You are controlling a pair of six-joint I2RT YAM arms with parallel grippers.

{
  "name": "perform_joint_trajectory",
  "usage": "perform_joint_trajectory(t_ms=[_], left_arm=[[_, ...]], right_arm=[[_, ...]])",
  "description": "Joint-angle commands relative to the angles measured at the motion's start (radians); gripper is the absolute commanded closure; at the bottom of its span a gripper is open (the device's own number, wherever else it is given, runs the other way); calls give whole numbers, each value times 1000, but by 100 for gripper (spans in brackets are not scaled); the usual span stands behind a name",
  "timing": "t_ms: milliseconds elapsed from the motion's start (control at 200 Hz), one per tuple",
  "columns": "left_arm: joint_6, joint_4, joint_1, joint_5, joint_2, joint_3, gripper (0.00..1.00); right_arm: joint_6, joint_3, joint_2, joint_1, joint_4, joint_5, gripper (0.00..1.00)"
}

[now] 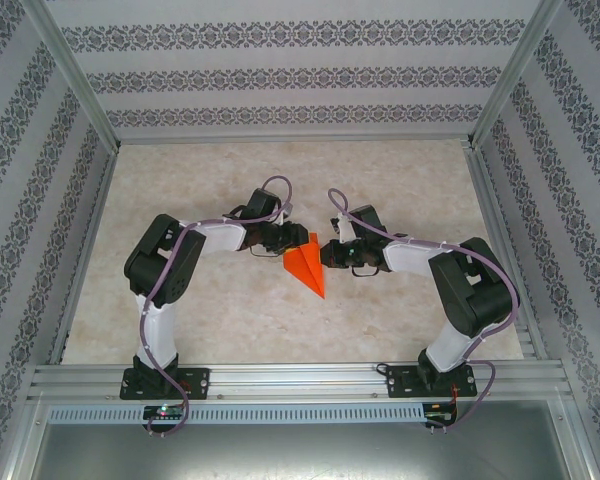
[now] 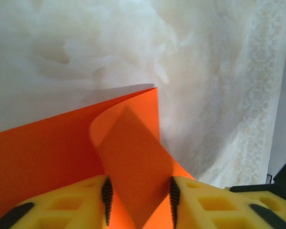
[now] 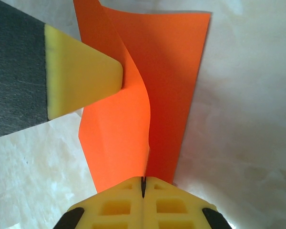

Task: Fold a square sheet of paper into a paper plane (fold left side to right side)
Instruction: Turn over the paper at the center of the table.

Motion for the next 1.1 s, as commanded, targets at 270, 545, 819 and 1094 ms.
perform_joint_trajectory(t_ms=[270, 545, 819, 1094], left_arm=[[14, 138, -14, 50, -43, 14, 92], [91, 18, 0, 14, -228, 66, 99], [103, -34, 13, 33, -346, 196, 99], [2, 93, 14, 92, -382, 219, 99]], right_arm=[[-7, -66, -194, -69, -37, 46, 61], [156, -256, -502, -241, 91, -71, 9], [378, -343, -687, -339, 316, -317, 2], [460, -337, -673, -266, 431, -401, 2]])
